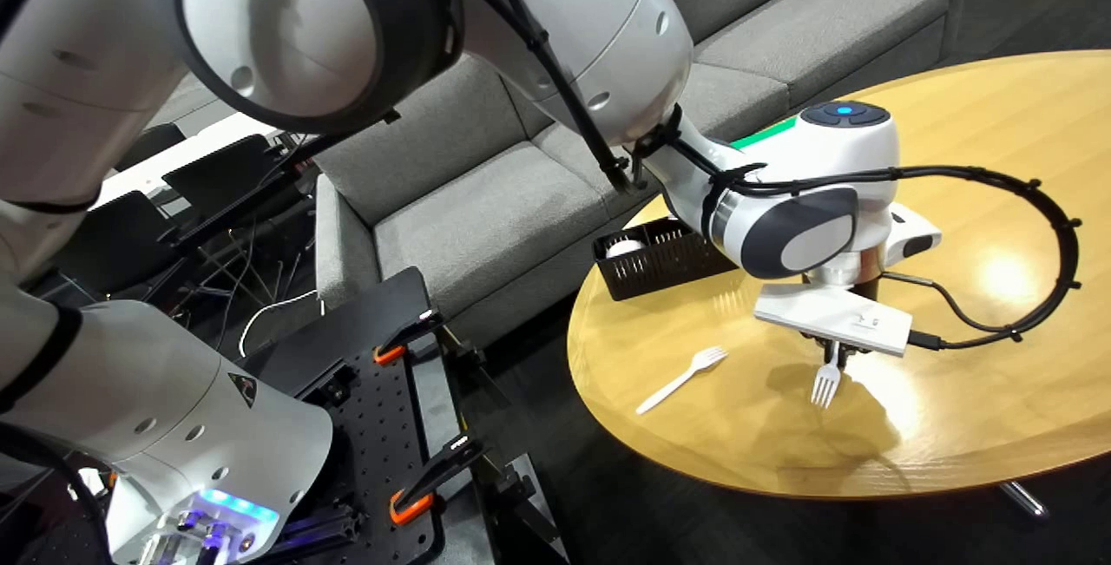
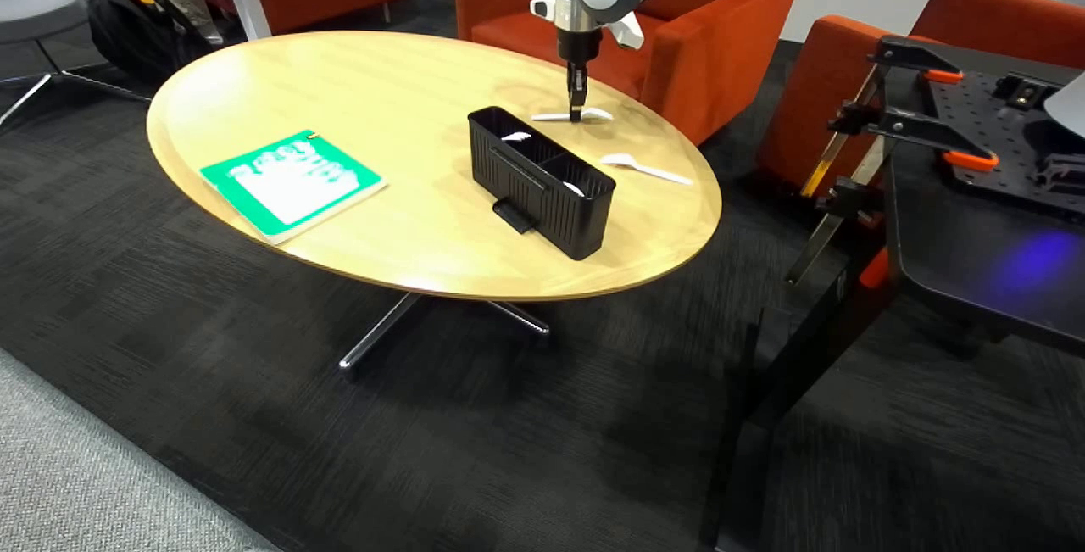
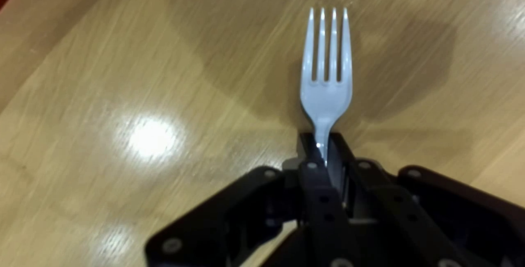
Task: Move the rightmost fork on the table and put it in the utensils basket
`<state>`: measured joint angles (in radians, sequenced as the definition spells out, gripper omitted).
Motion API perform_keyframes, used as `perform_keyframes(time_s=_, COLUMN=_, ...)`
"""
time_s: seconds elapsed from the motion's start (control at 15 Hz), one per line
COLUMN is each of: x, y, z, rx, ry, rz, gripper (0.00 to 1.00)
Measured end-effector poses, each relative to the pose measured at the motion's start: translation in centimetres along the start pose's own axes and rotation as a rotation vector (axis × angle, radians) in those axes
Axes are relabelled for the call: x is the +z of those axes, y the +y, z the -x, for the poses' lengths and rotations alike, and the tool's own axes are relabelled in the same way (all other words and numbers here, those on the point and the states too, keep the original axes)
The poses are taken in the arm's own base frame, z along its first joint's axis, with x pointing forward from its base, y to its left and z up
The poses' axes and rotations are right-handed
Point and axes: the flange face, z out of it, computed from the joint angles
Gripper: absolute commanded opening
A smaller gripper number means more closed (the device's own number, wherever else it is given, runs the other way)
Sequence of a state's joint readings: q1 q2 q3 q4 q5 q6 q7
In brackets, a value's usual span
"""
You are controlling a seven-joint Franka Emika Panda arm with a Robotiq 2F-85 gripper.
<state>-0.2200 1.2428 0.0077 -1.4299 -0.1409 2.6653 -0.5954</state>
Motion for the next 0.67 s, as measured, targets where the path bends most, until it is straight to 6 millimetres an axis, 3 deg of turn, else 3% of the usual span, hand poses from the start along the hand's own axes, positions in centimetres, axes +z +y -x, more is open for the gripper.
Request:
perform_keyframes(time_s=0.2, x=-3.0, y=0.0, z=0.1, rx=0.015, ry=-0.053, rz=-0.043, gripper=0.03)
perform_keyframes(time_s=0.67, x=-14.8, y=-1.0, z=2.0, rx=0.075, ry=-0.311, rz=-0.179, gripper=0.03)
